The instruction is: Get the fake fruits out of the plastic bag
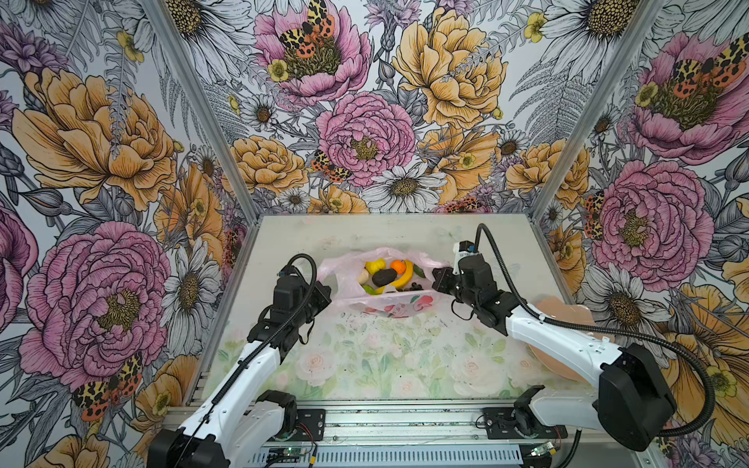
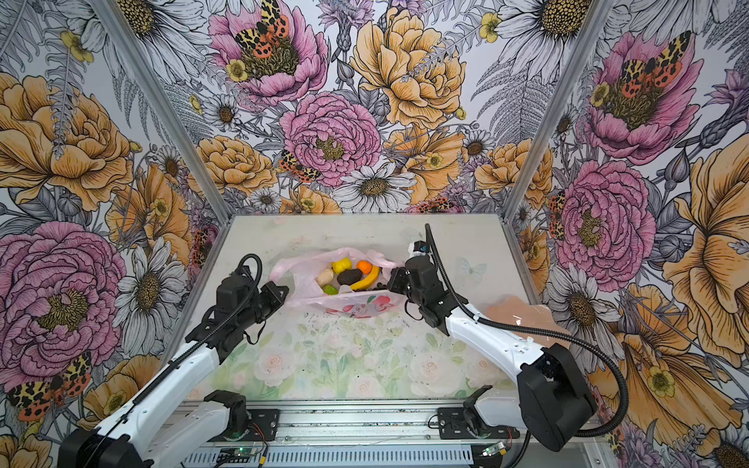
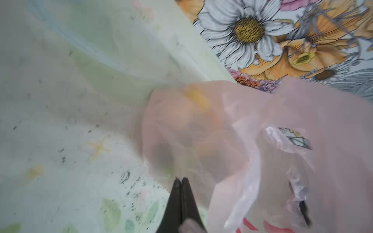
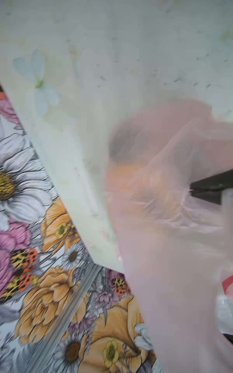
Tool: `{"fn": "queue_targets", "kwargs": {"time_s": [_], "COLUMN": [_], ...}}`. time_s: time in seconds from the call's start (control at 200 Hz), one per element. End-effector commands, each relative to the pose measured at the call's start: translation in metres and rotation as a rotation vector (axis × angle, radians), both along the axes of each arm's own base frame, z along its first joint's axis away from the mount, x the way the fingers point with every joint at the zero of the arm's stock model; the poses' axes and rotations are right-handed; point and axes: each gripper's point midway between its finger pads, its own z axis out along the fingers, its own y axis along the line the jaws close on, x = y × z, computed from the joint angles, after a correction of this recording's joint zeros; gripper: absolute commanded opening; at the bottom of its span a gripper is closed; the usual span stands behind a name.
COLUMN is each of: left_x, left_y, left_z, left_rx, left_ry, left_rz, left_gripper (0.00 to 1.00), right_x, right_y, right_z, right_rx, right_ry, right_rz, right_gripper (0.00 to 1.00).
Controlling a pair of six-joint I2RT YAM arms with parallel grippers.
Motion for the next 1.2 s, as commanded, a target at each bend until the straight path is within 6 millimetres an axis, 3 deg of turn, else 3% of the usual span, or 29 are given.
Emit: {"fn": "queue_targets", "kwargs": {"time_s": [0.0,0.105,0.22,0.37,0.52,0.636,0.756,0.896,1.016,1.191], "left_x": [-0.004,-0.012,-0.019,-0.037,-0.057,-0.067,-0.070,-0.069,-0.061,-0.043], "left_y": [0.002,0.004,0.008,0.021,0.026,0.022,0.000,-0.052,-0.101,-0.144], "left_z": [-0.011,-0.018,-0.003,0.035,0.082,0.119,0.158,0.195,0.185,0.125], "left_rx": [-0.027,0.017,0.092,0.254,0.351,0.436,0.462,0.441,0.450,0.508], "left_ry": [0.011,0.055,0.050,0.007,-0.070,-0.125,-0.193,-0.261,-0.212,-0.073], "left_rz": [0.016,0.007,0.002,0.044,0.063,0.045,-0.013,-0.126,-0.229,-0.305], "left_gripper": [0.00,0.03,0.26,0.55,0.67,0.69,0.67,0.65,0.67,0.72], "right_x": [-0.002,-0.007,-0.005,-0.005,-0.006,-0.006,-0.006,-0.006,-0.006,-0.009], "right_y": [-0.009,-0.012,-0.007,0.000,0.006,0.009,0.011,0.012,0.013,0.011], "right_z": [-0.006,-0.011,0.003,0.018,0.023,0.024,0.027,0.031,0.034,0.038], "right_rx": [0.079,0.073,0.069,0.043,0.020,0.008,-0.004,-0.013,-0.015,-0.028], "right_ry": [0.007,0.014,-0.022,-0.063,-0.078,-0.085,-0.098,-0.112,-0.121,-0.145], "right_rz": [-0.085,-0.085,-0.059,-0.026,-0.012,-0.007,-0.002,0.000,-0.001,0.003], "right_gripper": [0.00,0.00,0.00,0.00,0.00,0.00,0.00,0.00,0.00,0.00]}}
